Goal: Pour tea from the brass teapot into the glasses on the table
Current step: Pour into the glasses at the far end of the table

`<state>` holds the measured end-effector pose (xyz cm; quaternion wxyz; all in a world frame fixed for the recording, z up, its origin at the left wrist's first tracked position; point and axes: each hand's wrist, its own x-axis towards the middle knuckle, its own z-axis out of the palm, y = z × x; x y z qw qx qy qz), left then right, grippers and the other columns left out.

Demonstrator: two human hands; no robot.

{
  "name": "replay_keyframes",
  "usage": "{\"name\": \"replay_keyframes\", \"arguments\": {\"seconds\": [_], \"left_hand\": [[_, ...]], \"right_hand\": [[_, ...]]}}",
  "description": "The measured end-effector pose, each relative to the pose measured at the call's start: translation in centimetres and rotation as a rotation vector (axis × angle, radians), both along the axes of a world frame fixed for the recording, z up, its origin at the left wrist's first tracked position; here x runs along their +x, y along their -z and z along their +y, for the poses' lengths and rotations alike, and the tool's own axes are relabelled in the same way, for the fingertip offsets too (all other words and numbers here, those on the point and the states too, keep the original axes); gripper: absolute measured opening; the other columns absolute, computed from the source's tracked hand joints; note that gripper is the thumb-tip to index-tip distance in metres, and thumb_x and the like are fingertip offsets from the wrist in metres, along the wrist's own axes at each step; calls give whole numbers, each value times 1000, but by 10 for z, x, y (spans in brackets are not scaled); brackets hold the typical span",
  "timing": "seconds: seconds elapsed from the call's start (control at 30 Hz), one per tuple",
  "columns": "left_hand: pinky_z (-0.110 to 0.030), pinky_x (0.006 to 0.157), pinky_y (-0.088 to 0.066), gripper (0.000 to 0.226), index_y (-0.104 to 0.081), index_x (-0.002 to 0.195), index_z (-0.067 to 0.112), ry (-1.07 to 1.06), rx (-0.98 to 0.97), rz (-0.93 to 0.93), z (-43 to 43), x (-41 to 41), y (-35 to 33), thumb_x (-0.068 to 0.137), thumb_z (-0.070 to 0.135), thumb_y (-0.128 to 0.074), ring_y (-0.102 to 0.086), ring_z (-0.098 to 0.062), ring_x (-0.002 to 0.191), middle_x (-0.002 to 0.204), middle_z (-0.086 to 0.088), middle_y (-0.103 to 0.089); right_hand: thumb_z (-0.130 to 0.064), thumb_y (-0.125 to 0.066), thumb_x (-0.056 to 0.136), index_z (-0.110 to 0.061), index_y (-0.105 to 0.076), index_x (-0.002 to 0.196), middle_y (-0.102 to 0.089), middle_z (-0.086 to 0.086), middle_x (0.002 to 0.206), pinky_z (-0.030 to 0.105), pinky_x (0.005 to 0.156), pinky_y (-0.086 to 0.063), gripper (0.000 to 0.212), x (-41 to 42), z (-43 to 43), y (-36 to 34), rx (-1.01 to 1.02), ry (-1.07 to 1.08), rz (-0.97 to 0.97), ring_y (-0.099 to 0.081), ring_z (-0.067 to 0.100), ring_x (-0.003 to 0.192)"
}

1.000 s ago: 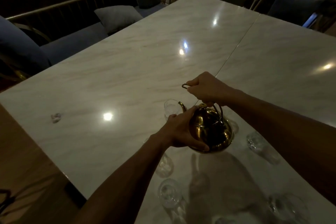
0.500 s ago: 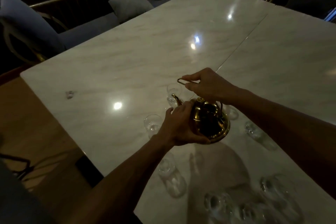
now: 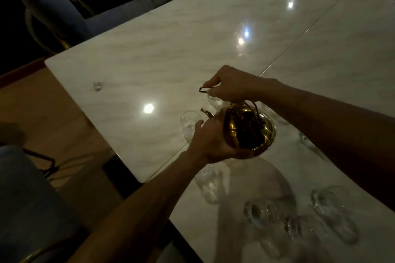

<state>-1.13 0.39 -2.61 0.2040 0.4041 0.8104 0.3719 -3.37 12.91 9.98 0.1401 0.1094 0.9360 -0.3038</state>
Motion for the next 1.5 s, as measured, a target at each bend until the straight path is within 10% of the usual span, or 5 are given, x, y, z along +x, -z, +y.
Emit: {"name": "replay_keyframes", "arguments": {"seconds": [0.33, 0.5, 1.5], "left_hand": [[-63, 116, -32, 121, -28, 153, 35, 23, -15, -64, -18, 2, 14, 53, 86, -71, -54, -16, 136, 144, 13, -59], [-59, 117, -34, 125, -28, 156, 32, 45, -42, -88, -26, -2, 17, 52, 87, -71, -55, -17, 135, 143, 11, -61], [-59, 121, -27, 122, -30, 156, 32, 76, -67, -156, -31, -12, 10, 54, 87, -65, -50, -18, 138, 146, 9, -59]], "right_hand": [[-7, -52, 93, -9, -67, 124, -58, -15, 48, 18, 39, -38, 35, -8, -20, 12, 9, 45, -107, -45, 11, 42], [-18, -56, 91, -9, -68, 119, -62, 5, 85, 23, 48, -42, 32, -12, -27, 14, 72, 58, -130, -49, 10, 54], [-14, -54, 83, 0, -71, 109, -74, 23, 86, 30, 52, -48, 34, -45, -28, 31, 98, 87, -274, -61, 27, 56]]}}
